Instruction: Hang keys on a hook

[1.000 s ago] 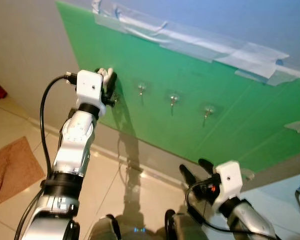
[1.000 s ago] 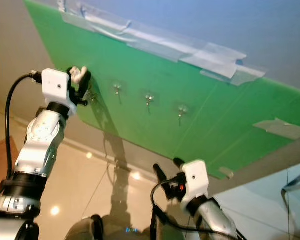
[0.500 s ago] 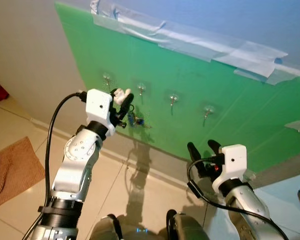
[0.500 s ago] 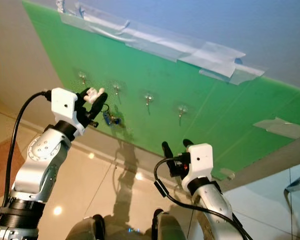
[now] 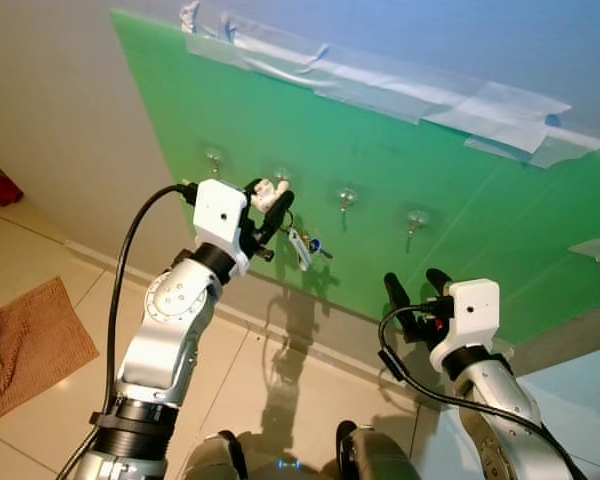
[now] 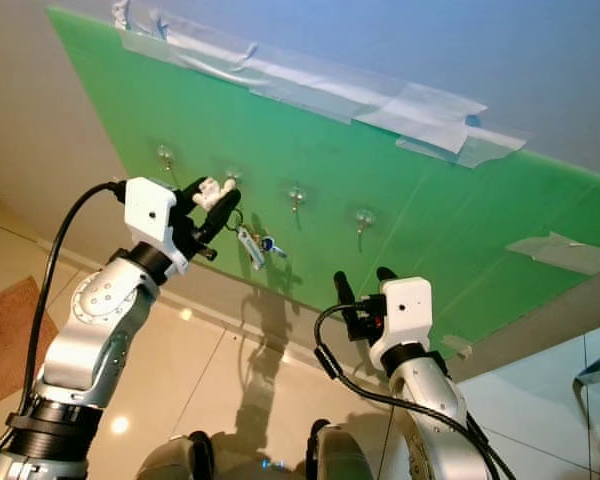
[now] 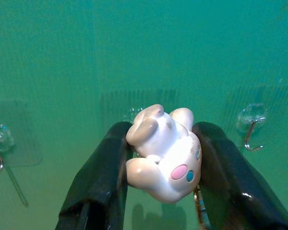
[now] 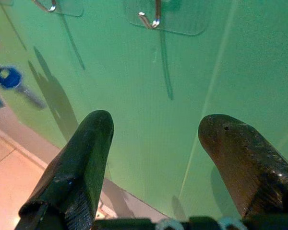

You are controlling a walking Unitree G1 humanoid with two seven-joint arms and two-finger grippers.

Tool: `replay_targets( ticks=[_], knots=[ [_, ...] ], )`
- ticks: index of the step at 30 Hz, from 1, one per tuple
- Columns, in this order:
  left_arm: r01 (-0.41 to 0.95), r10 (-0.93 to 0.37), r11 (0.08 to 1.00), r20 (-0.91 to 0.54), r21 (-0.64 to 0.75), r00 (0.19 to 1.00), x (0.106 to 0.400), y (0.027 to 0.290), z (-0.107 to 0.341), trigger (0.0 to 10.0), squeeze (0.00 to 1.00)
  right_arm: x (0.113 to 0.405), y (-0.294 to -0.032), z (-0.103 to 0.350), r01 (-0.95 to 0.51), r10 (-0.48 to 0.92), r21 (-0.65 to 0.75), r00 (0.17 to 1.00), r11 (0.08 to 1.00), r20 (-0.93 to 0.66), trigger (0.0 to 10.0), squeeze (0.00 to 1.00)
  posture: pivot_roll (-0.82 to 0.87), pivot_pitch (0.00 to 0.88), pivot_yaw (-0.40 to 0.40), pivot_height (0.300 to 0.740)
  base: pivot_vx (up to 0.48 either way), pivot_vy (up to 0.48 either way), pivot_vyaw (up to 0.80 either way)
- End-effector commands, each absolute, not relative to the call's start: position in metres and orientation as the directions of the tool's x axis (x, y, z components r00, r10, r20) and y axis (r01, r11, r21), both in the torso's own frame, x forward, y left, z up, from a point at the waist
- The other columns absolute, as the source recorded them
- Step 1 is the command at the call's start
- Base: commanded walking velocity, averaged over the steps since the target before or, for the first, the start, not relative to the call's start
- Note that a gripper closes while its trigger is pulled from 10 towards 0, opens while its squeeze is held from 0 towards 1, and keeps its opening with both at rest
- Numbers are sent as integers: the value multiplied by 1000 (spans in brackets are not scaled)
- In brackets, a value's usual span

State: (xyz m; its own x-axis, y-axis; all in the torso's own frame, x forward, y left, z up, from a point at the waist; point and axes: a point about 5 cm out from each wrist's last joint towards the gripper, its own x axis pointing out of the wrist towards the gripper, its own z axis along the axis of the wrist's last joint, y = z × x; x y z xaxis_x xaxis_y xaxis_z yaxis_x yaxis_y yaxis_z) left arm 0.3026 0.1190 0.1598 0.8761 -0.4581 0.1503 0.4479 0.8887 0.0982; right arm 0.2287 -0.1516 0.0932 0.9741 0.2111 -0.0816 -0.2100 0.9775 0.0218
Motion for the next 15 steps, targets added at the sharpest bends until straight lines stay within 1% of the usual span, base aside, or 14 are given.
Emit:
replay_targets(
  ticks=[1,6,11,12,15],
  knots=[
    [436,-446,895,137,96,884,302,122,155,0,0,229,-156,91,-189,190,15,978,982,-84,10000,0,-211,144,28,740,0,0,0],
    [421,-430,901,89,102,898,298,132,141,0,0,235,-151,88,-179,181,28,981,983,-75,10000,0,-192,121,44,740,0,0,0],
    [409,-415,908,59,87,908,295,141,134,0,0,236,-152,87,-181,183,28,981,983,-72,10000,0,-179,113,39,740,0,0,0],
    [383,-386,922,41,58,922,293,147,130,0,0,236,-154,86,-179,180,27,981,984,-70,10000,0,-174,112,37,740,0,0,0],
    [375,-378,925,41,57,925,290,149,129,0,0,237,-155,87,-178,180,27,982,984,-64,10000,0,-170,116,33,740,0,0,0]
  ],
)
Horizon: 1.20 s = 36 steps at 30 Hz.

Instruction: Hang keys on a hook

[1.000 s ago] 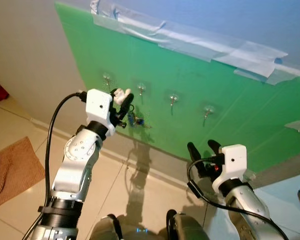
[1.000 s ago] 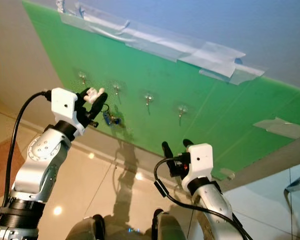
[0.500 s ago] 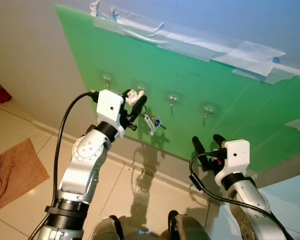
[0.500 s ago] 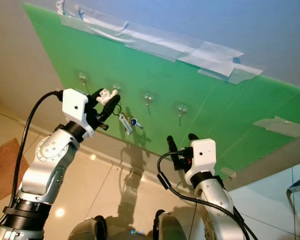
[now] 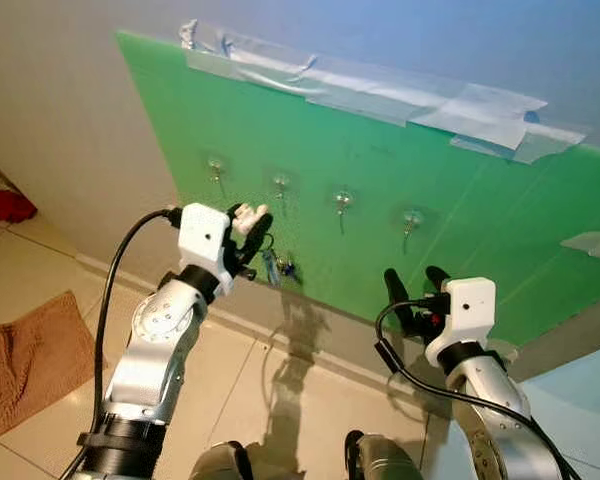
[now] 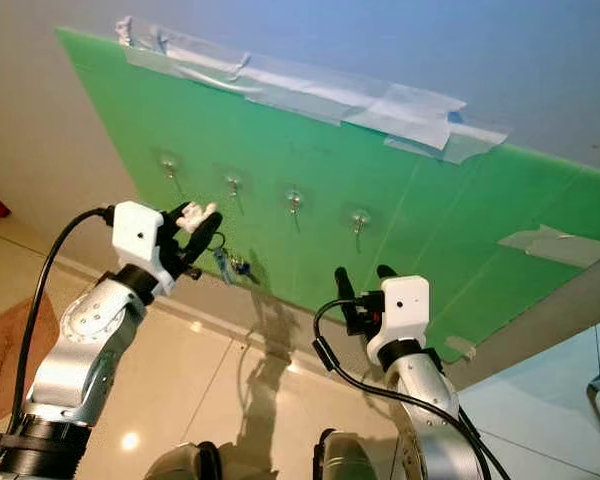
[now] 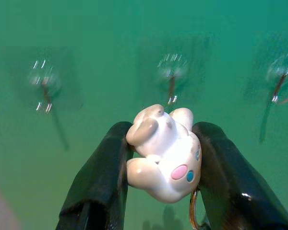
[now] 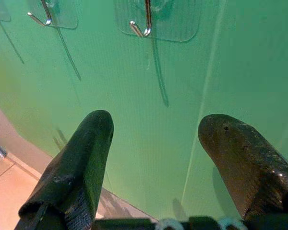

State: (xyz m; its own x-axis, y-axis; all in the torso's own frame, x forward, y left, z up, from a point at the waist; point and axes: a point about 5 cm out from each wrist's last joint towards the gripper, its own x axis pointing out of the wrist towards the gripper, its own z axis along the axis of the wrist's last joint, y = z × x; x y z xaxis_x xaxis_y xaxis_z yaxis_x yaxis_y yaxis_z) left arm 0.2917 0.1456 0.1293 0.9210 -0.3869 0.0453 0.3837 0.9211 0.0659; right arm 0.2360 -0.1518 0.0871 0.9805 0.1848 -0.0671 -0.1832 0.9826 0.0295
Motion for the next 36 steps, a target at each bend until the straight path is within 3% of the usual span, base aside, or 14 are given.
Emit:
replay_targets(
  ticks=[1,7,17,26,36],
  knots=[
    [377,-380,924,42,60,924,289,149,128,0,0,237,-155,86,-181,183,26,981,983,-64,10000,0,-167,115,31,740,0,0,0],
    [408,-412,910,51,71,910,288,138,130,0,0,240,-155,85,-186,187,22,980,982,-67,10000,0,-159,133,25,740,0,0,0],
    [392,-395,918,60,56,917,293,142,133,0,0,239,-159,83,-175,176,18,982,984,-75,10000,0,-171,138,25,740,0,0,0],
    [393,-403,913,77,112,912,300,141,140,0,0,241,-157,81,-177,177,3,981,984,-81,10000,0,-171,129,28,740,0,0,387],
    [426,-444,891,104,156,890,309,135,152,0,0,240,-157,81,-164,165,17,984,986,-69,10000,0,-182,120,41,740,0,0,0]
  ],
)
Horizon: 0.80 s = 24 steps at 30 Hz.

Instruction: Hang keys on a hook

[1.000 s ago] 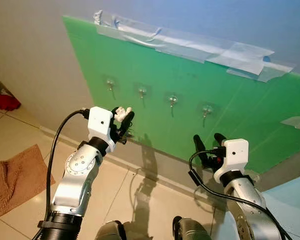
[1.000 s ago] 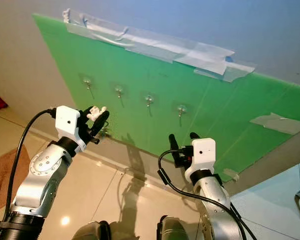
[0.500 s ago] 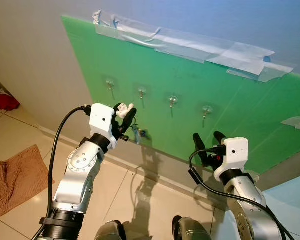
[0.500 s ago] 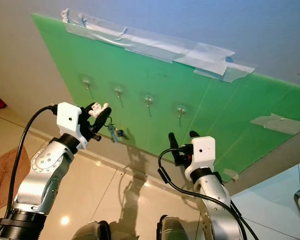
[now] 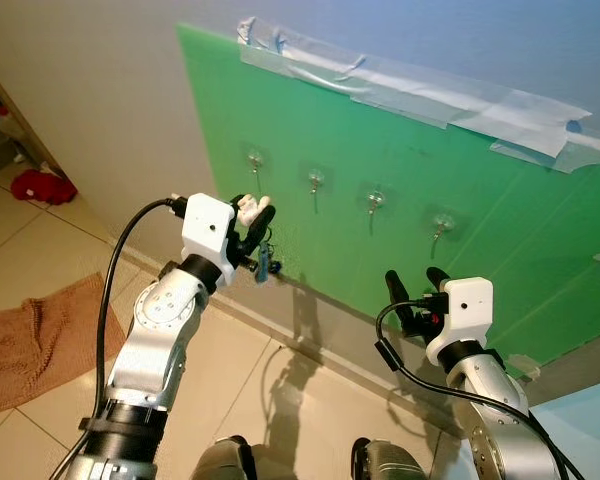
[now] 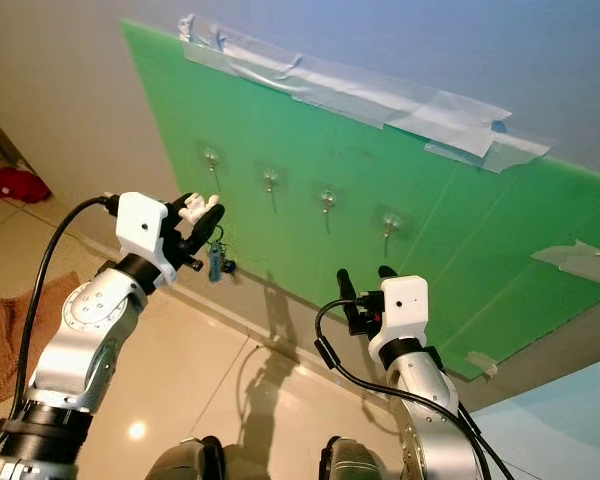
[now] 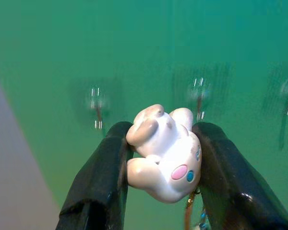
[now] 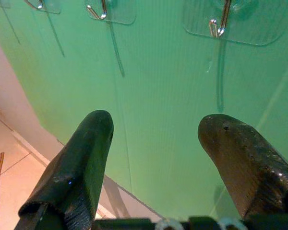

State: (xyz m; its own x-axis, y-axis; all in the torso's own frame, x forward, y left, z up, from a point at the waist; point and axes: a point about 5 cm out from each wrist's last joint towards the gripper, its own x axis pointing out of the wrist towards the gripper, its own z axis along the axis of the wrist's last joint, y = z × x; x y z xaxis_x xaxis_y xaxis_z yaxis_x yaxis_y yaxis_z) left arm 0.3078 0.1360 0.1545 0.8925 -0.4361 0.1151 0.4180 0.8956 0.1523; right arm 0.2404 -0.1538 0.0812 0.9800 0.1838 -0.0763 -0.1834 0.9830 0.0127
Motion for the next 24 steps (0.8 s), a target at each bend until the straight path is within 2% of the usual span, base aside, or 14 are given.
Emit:
replay_targets(
  ticks=[1,7,18,24],
  knots=[
    [426,-444,891,105,157,890,309,135,153,0,0,240,-157,81,-163,164,15,984,986,-64,10000,0,-182,120,41,740,0,0,0],
    [429,-450,886,107,176,887,313,134,153,0,0,242,-155,80,-165,165,10,984,986,-71,10000,0,-188,109,47,740,0,0,-379],
    [426,-446,889,108,167,889,314,132,150,0,0,240,-156,82,-182,180,-23,982,983,-62,10000,0,-195,101,35,740,0,0,0],
    [421,-443,890,115,173,889,315,130,150,0,0,240,-156,83,-188,186,-18,980,982,-63,10000,0,-199,105,29,740,0,0,708]
  ],
)
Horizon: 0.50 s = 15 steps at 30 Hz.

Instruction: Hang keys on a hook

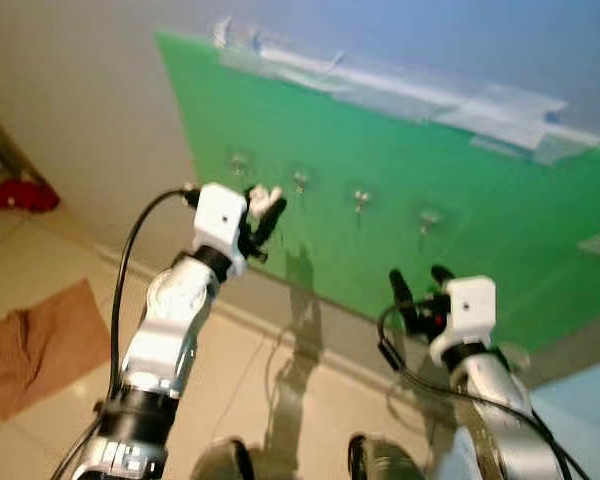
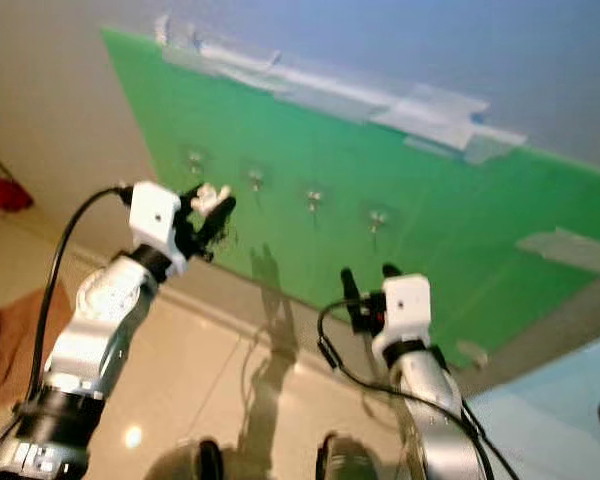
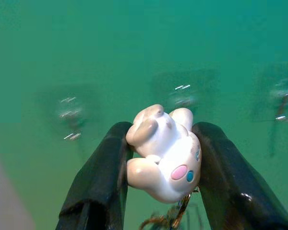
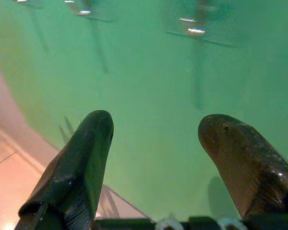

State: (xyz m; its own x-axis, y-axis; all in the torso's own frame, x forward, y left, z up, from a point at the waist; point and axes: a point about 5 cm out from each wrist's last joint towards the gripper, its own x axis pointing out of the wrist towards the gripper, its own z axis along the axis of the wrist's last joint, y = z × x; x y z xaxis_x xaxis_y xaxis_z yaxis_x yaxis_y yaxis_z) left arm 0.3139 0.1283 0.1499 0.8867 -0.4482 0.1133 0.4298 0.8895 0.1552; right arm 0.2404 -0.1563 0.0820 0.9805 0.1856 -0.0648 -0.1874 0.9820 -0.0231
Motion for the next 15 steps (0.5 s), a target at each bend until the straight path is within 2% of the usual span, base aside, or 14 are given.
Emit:
replay_targets(
  ticks=[1,6,8,10,11,12,15],
  knots=[
    [417,-440,891,114,178,891,315,130,150,0,0,240,-157,83,-178,177,-3,982,984,-62,10000,0,-199,108,30,740,0,0,0],
    [417,-439,893,125,167,890,318,129,152,0,0,241,-157,83,-181,180,-9,981,983,-65,10000,0,-201,109,30,740,0,0,0],
    [400,-414,909,132,117,901,321,131,154,0,0,241,-156,82,-180,179,-7,982,984,-66,10000,0,-204,106,31,740,0,0,0],
    [349,-342,936,121,-39,932,328,137,154,0,0,241,-156,82,-178,177,-7,982,984,-66,10000,0,-207,105,31,740,0,0,0],
    [349,-342,936,121,-39,932,328,137,154,0,0,241,-156,82,-178,177,-7,982,984,-66,10000,0,-207,105,31,740,0,0,0],
    [292,-275,935,107,-200,955,338,140,156,0,0,241,-157,82,-175,175,-6,982,985,-65,10000,0,-212,100,29,740,0,0,0],
    [269,-247,922,113,-277,962,346,139,161,0,0,241,-157,81,-175,174,-7,983,985,-66,10000,0,-216,100,27,740,0,0,0]
  ],
)
